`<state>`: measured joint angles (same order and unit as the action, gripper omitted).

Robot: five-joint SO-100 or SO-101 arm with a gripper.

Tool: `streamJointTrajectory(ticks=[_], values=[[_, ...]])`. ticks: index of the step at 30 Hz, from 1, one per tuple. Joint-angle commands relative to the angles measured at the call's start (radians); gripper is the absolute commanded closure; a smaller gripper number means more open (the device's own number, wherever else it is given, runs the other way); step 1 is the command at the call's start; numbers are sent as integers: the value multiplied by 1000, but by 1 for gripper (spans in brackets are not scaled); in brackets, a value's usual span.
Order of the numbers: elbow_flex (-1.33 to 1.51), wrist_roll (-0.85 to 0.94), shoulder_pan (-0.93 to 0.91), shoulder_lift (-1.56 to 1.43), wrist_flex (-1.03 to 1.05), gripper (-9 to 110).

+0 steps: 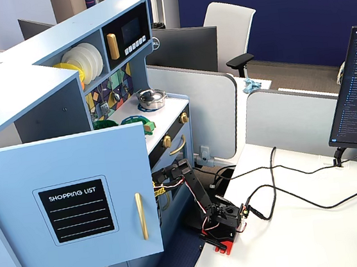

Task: Pick up the green pineapple from the left cabinet and place it in the green recipient

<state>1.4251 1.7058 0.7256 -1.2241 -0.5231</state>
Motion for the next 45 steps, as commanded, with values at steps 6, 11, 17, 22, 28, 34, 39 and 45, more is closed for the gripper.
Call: streamJointTrajectory(ticks=[6,11,17,22,28,34,39,45], values=[[379,209,34,-459,-129,101],[555,354,58,-884,207,101],[575,446,78,-1163,357,101],[526,428,-75,-1307,509,101],[360,252,-434,-1318,584,101],[255,54,-715,-1169,543,101],[212,17,-775,-983,462,101],[150,2,-785,-750,382,101]])
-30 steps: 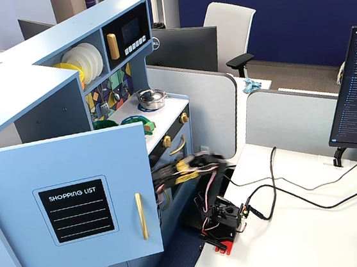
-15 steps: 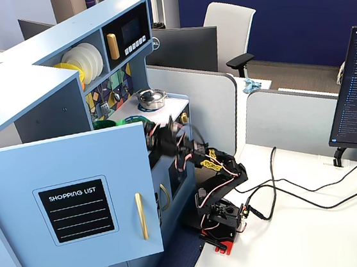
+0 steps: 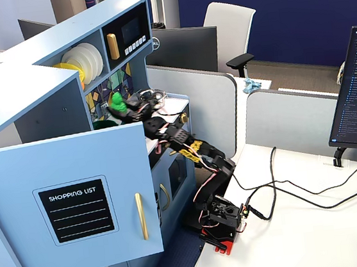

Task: Pick up the green pineapple from the left cabinet and place it in the green recipient

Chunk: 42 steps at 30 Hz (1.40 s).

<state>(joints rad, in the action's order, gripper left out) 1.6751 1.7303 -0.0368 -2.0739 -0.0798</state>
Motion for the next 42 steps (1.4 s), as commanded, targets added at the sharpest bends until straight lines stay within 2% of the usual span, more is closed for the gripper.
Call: streamJointTrajectory(ticks=[1,9,14,18,28,33,39,42], values=[[-109,-29,-23,129,-66,101],[-170,11,-32,298,-101,100],[-184,-103,-37,336,-115,85],[-184,-115,-29,339,-100,80],[-178,-77,-18,313,-64,81],[12,-71,17,55,18,83],[509,-58,64,-437,167,84],[729,-117,28,-646,337,85]])
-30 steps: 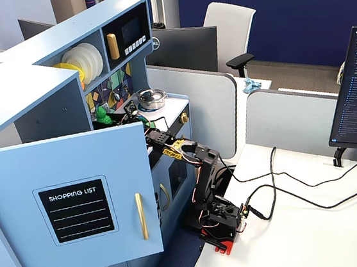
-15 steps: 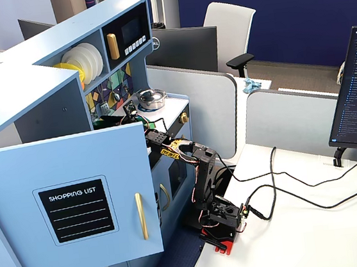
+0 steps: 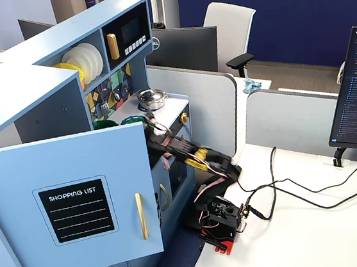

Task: Pick up the green pineapple from the left cabinet and place it in the green recipient

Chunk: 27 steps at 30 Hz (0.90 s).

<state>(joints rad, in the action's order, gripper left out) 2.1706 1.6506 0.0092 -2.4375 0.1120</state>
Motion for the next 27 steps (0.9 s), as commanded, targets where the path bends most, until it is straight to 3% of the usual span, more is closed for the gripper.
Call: streamJointTrajectory(ticks=[1,10,18,27], values=[[293,-63,-32,-339,218,85],[726,-153,-48,-617,653,92],[825,-135,-31,-721,1068,101],[825,-193,-2,-739,1270,101]])
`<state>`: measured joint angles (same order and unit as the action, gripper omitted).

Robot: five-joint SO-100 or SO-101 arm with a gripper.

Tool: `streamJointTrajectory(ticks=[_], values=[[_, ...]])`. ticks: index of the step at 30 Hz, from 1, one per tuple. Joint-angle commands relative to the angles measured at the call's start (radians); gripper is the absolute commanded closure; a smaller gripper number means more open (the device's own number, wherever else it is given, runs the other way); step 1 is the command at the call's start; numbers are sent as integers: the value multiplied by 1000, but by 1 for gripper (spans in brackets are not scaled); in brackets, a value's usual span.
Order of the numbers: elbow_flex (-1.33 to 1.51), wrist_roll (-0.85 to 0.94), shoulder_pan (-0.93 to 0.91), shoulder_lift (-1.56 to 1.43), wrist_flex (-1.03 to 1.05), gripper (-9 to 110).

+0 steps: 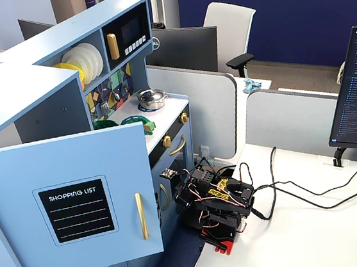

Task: Pick up the green pineapple from the left cabinet and place it in the green recipient

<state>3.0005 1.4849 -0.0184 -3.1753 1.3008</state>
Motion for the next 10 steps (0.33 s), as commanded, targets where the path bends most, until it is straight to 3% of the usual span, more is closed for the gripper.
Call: streamJointTrajectory(ticks=[1,10], values=[[-5,-38,37,-2,103,101],[-5,-78,44,-2,207,101]])
